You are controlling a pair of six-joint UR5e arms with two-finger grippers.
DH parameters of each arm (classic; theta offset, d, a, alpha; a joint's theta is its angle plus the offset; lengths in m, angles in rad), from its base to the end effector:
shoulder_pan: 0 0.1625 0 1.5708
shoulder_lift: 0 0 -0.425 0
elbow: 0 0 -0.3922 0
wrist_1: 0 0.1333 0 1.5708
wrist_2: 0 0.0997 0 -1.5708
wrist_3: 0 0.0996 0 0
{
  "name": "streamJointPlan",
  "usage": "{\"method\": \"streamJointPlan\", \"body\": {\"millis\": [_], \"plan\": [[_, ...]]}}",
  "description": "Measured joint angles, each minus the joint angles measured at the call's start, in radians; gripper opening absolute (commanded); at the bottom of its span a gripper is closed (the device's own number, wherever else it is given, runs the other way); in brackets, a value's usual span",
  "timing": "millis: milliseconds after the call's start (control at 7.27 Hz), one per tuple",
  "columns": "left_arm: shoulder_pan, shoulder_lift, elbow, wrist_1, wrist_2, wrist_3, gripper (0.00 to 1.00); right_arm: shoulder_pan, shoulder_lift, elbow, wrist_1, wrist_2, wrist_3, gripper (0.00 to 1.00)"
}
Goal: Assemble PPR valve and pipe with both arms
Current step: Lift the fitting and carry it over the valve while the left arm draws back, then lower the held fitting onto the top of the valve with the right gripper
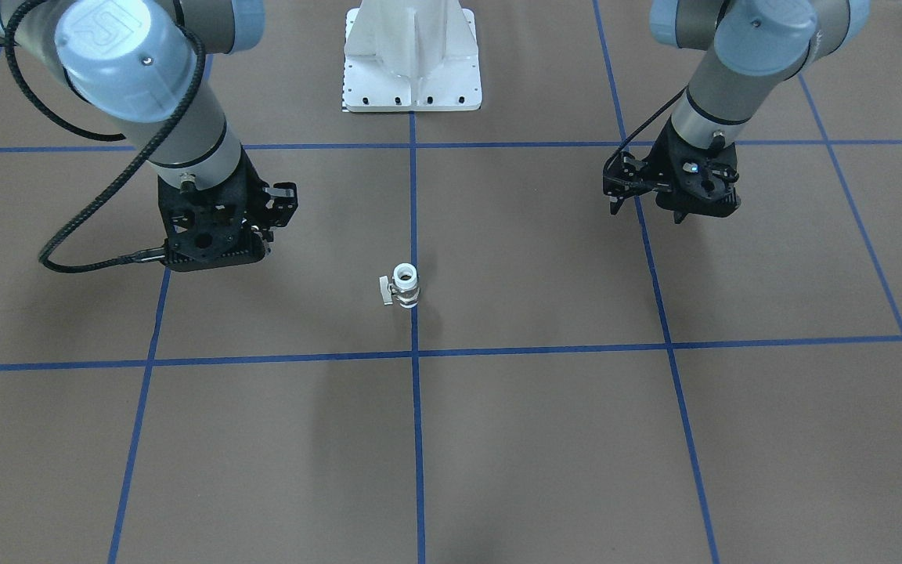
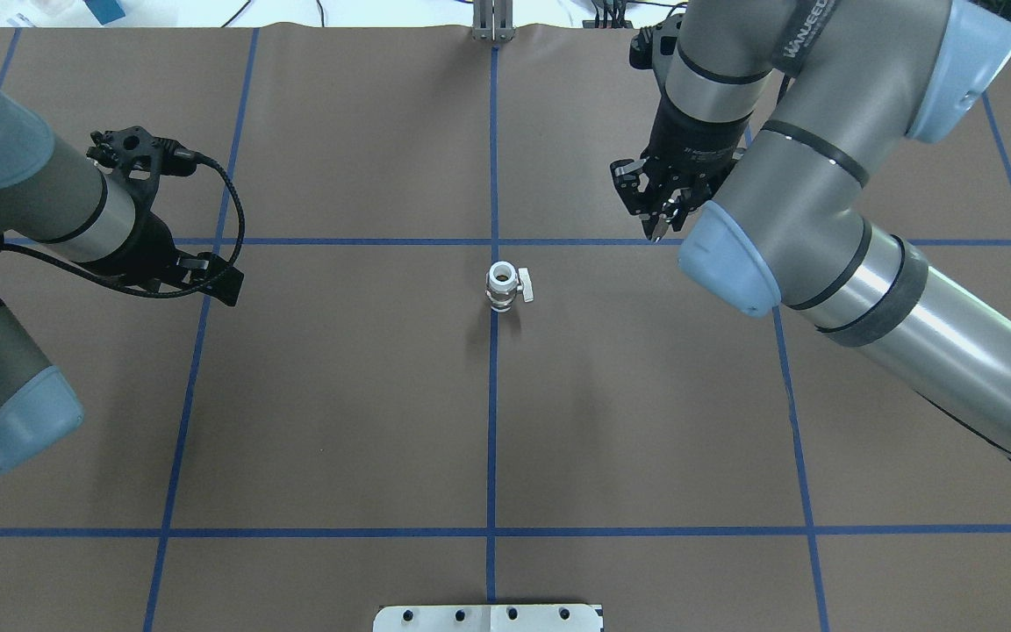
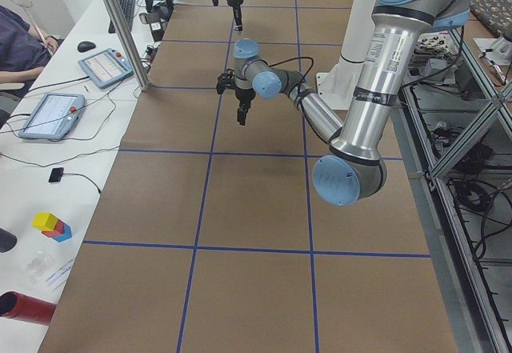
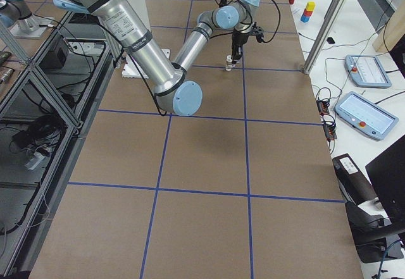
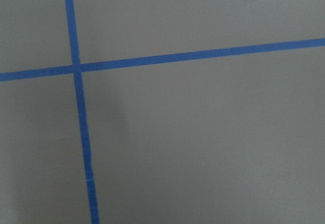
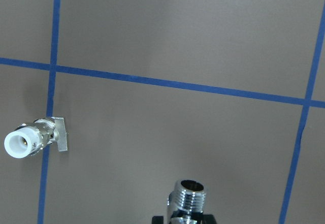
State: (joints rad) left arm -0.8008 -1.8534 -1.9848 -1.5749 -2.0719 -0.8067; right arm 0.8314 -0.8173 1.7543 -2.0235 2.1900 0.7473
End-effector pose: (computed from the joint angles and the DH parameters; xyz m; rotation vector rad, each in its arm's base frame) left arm 0.3228 -0.4557 0.3215 0.1428 0.8245 0.1410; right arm -0.3816 -0.5304 0.1818 -0.0657 -0.7639 -0.1424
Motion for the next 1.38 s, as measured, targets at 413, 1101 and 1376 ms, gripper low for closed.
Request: {"method": "streamJointPlan", "body": {"millis": [413, 1101, 1376], "plan": [[-0.002, 0.009, 0.001, -0.001, -0.004, 0.009, 1.00, -0.064, 0.119, -0.137, 0.003, -0.020, 0.052, 0.00], [-0.001, 0.024, 0.035, -0.005, -0.003, 0.073, 1.00, -0.146, 0.251, -0.356, 0.206, -0.070, 0.206, 0.00], [-0.001, 0.030, 0.032, -0.004, -0.002, 0.090, 1.00, -0.153, 0.261, -0.362, 0.211, -0.072, 0.210, 0.00]]}}
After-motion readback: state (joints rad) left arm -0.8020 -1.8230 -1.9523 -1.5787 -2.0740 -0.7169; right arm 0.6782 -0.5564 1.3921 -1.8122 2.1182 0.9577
